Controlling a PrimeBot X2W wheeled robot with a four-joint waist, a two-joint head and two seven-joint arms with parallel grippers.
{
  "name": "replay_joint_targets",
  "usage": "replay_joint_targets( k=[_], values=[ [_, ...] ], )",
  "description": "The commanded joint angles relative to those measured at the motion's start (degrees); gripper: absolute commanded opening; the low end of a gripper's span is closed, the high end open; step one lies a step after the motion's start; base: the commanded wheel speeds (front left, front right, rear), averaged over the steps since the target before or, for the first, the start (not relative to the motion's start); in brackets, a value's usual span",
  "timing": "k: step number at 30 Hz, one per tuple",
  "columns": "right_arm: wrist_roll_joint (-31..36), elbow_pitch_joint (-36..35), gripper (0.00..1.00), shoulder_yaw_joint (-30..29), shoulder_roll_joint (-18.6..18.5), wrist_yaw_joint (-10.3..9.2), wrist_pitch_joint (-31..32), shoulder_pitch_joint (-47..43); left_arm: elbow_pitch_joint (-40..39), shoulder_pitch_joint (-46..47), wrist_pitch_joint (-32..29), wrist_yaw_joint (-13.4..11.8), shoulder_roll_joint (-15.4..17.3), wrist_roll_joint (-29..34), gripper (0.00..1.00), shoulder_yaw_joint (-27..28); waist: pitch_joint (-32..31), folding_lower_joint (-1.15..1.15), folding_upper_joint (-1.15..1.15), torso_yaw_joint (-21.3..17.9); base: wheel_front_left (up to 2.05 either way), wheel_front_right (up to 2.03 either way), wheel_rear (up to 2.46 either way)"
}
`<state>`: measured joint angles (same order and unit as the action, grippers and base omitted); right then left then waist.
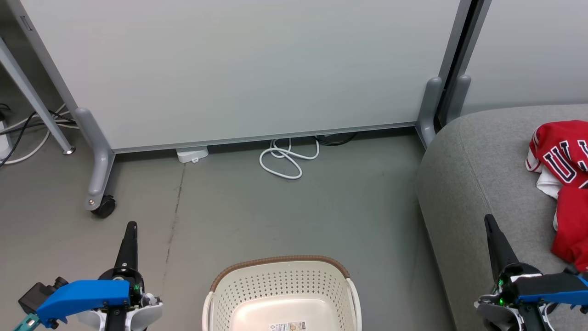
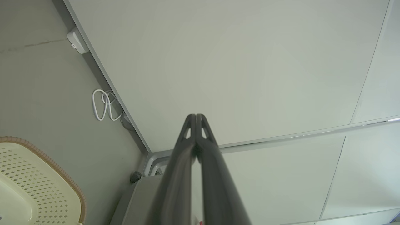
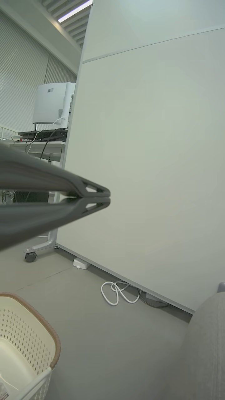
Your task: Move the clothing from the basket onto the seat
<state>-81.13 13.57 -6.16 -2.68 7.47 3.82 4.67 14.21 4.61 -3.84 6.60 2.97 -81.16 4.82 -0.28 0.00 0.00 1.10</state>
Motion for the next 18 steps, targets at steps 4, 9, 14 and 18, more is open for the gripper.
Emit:
replay_joint_targets(
  k=[4, 9, 14, 18],
  values=[
    [-2.7, 0.0, 0.00, -0.2, -0.3, 0.04, 0.8, 1.1, -0.3, 1.2, -0.7, 0.6, 0.0, -2.6, 0.00, 0.6, 0.1, 0.00, 0.00, -0.2, 0.00, 0.00, 0.00],
    [-4.9, 0.1, 0.00, -0.3, -0.3, 0.04, 1.3, 1.4, -0.3, 1.4, -1.3, 0.7, 0.0, -4.8, 0.00, 1.0, 0.2, 0.00, 0.00, -0.4, 0.00, 0.00, 0.00],
    [-7.0, 0.3, 0.00, -0.3, -0.3, 0.04, 1.8, 1.6, -0.3, 1.7, -1.8, 0.8, -0.1, -6.9, 0.00, 1.3, 0.3, 0.00, 0.00, -0.6, 0.00, 0.00, 0.00],
    [-8.6, 0.4, 0.00, -0.4, -0.3, 0.04, 2.2, 1.6, -0.3, 1.7, -2.2, 0.9, -0.1, -8.5, 0.00, 1.5, 0.3, 0.00, 0.00, -0.8, 0.00, 0.00, 0.00]
  ],
)
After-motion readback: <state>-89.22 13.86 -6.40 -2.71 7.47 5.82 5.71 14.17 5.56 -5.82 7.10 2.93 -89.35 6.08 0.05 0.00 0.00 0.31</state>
